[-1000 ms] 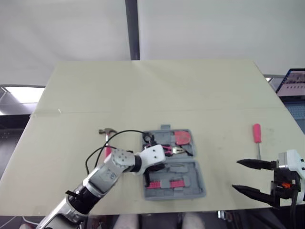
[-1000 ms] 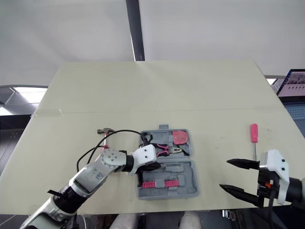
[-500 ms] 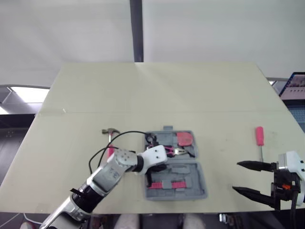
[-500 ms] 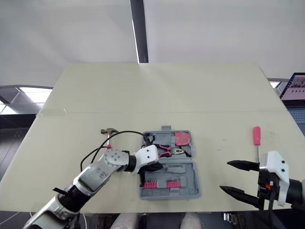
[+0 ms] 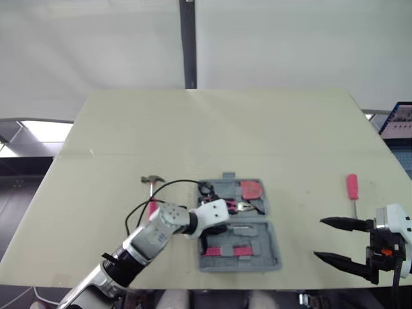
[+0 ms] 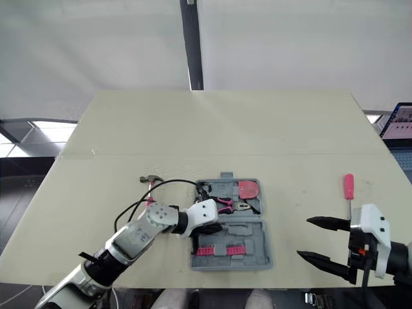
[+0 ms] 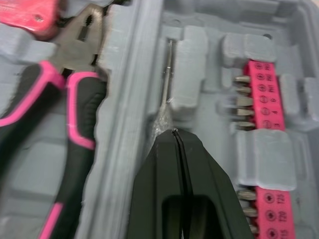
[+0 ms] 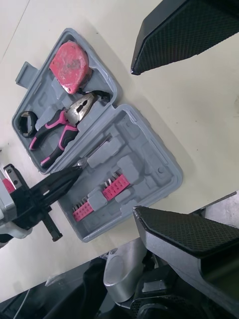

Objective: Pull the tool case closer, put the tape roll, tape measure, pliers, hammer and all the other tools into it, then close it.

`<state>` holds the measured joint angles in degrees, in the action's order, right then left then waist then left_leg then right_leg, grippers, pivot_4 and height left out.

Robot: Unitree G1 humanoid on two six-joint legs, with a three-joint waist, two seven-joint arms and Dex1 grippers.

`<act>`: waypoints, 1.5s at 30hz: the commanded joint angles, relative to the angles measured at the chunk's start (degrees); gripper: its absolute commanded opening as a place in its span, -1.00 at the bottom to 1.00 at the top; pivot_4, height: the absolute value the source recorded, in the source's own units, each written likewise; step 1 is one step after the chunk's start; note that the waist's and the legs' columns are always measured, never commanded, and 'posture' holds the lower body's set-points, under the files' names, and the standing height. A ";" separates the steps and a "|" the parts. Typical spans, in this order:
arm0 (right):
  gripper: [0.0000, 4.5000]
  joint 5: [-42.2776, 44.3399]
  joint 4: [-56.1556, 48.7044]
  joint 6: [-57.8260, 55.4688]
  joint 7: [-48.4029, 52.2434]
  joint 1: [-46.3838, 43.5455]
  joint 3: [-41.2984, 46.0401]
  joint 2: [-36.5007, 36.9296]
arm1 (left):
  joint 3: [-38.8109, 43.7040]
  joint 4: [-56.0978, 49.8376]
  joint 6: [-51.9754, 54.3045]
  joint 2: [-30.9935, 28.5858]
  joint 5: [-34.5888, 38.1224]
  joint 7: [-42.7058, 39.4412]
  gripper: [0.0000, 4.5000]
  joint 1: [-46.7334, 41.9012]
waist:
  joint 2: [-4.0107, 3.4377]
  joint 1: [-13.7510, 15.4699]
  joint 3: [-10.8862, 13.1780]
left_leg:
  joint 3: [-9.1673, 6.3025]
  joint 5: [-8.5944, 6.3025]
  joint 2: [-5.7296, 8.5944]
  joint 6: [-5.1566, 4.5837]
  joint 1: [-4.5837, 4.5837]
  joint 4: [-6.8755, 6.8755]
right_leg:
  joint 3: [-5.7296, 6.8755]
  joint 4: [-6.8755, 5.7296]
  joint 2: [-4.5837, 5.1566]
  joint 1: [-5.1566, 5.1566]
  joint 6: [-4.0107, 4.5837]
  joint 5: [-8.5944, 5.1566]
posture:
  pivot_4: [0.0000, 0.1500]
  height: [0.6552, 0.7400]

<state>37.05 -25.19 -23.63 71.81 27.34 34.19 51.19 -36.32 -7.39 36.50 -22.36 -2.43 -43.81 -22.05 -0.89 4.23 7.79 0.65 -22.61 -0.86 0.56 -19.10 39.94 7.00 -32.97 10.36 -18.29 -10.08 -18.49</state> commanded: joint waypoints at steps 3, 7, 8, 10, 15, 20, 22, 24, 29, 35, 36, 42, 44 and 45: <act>1.00 0.51 -0.81 0.48 0.46 -0.26 1.62 0.36 | -4.19 7.87 3.20 -1.07 -2.87 -0.47 -0.99 3.23 | -0.09 -0.46 -0.06 | 0.05 0.00 -0.04 0.00 -0.02 -0.14 | -0.02 0.03 -0.04 0.02 0.00 0.00 | 1.00 1.00; 1.00 0.35 -0.54 0.53 0.34 -0.68 1.25 0.43 | -1.48 6.49 3.72 -0.51 -1.15 0.13 -0.99 3.93 | -0.10 -0.46 -0.06 | 0.05 0.00 -0.04 0.00 0.00 -0.17 | -0.03 0.09 -0.04 0.08 0.00 0.00 | 1.00 1.00; 1.00 0.30 -0.54 0.51 0.24 -0.84 1.08 0.41 | -0.65 5.82 3.33 -0.75 -0.89 0.13 -0.99 4.06 | -0.09 -0.49 -0.06 | 0.05 0.00 -0.04 0.00 0.00 -0.17 | -0.03 0.09 -0.04 0.07 0.00 0.00 | 1.00 1.00; 1.00 0.23 -0.54 0.44 0.04 -1.21 0.74 0.33 | 2.65 3.13 3.53 -0.71 0.72 0.40 -0.99 4.64 | -0.10 -0.78 -0.05 | 0.04 0.00 -0.05 0.01 0.00 -0.17 | -0.02 0.09 -0.04 0.06 0.00 0.00 | 1.00 1.00; 1.00 -0.13 0.15 0.71 0.07 -2.29 -0.10 0.08 | 12.92 -9.09 5.92 -0.81 6.79 1.33 -0.99 7.48 | -0.24 -1.76 0.39 | 0.03 0.02 -0.12 0.05 -0.06 -0.21 | 0.01 0.04 -0.10 -0.19 -0.01 0.00 | 1.00 1.00; 1.00 -0.31 1.00 1.08 0.22 -3.89 -1.73 -0.18 | 22.10 -20.57 8.24 -1.73 14.41 0.64 -0.99 11.13 | -0.05 -1.99 1.37 | 0.03 0.03 -0.13 0.06 -0.15 -0.16 | -0.01 0.04 -0.10 -0.26 -0.02 0.01 | 1.00 1.00; 1.00 -0.32 1.36 1.09 0.34 -4.55 -2.31 -0.14 | 25.59 -24.16 9.16 -2.27 17.26 0.58 -0.99 12.63 | -0.04 -1.72 1.48 | -0.03 0.03 -0.12 0.06 -0.22 -0.12 | 0.00 0.04 -0.10 -0.28 -0.03 0.01 | 1.00 1.00; 1.00 -0.36 1.71 1.14 0.54 -5.15 -3.00 -0.06 | 29.40 -26.97 5.91 -3.07 19.12 0.33 -0.99 14.61 | -0.04 -1.50 1.50 | -0.07 0.03 -0.12 0.06 -0.23 -0.12 | 0.01 0.05 -0.10 -0.28 -0.03 0.01 | 1.00 1.00; 1.00 -1.09 2.80 0.61 -0.06 -7.15 -6.54 0.02 | 43.17 -30.26 1.37 -9.35 25.73 -5.02 -0.74 25.02 | -0.03 -2.12 1.66 | -0.02 0.04 -0.17 0.07 -0.19 -0.15 | -0.01 0.04 -0.13 -0.30 -0.02 0.01 | 1.00 1.00; 1.00 -2.42 3.43 1.80 -0.42 -7.42 -8.33 -0.85 | 51.92 -31.23 -10.71 -11.30 24.94 -6.39 0.44 40.95 | 0.04 -2.66 1.82 | -0.01 0.03 -0.15 0.07 -0.23 -0.24 | -0.01 0.14 -0.12 -0.31 -0.02 0.00 | 1.00 1.00; 1.00 -2.64 3.58 2.03 -0.32 -7.20 -8.44 -0.92 | 53.02 -31.15 -13.32 -10.90 24.13 -6.24 0.67 43.74 | 0.07 -2.61 1.84 | -0.02 0.03 -0.15 0.08 -0.23 -0.24 | -0.01 0.16 -0.12 -0.30 -0.01 0.00 | 1.00 1.00; 1.00 -4.32 4.46 3.77 0.09 -4.98 -8.60 -1.19 | 56.65 -31.29 -20.81 -8.22 24.21 -5.49 0.95 55.17 | 0.13 -2.72 1.90 | -0.02 0.02 -0.16 0.09 -0.23 -0.24 | -0.02 0.18 -0.12 -0.31 0.00 0.00 | 1.00 1.00; 1.00 -4.21 4.50 3.99 -0.07 -3.94 -8.09 -1.58 | 58.54 -30.09 -25.69 -6.25 23.41 -6.75 0.95 62.00 | 0.17 -2.85 1.93 | 0.00 0.01 -0.17 0.10 -0.23 -0.33 | -0.02 0.26 -0.12 -0.31 0.01 -0.01 | 1.00 1.00; 1.00 -4.12 4.37 4.07 -0.02 -3.26 -7.79 -1.72 | 59.71 -29.41 -28.15 -5.31 23.27 -7.60 0.95 65.21 | 0.19 -2.94 1.94 | 0.03 0.01 -0.17 0.10 -0.23 -0.37 | -0.03 0.30 -0.12 -0.33 0.01 -0.01 | 1.00 1.00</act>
<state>32.60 -20.11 -20.37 71.55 23.28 25.01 49.92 20.90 -36.99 13.10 -28.78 21.18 -49.87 38.48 -0.70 1.29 9.73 0.71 -22.61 -1.04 0.66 -19.33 39.52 6.98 -32.63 10.23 -18.64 -10.07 -18.50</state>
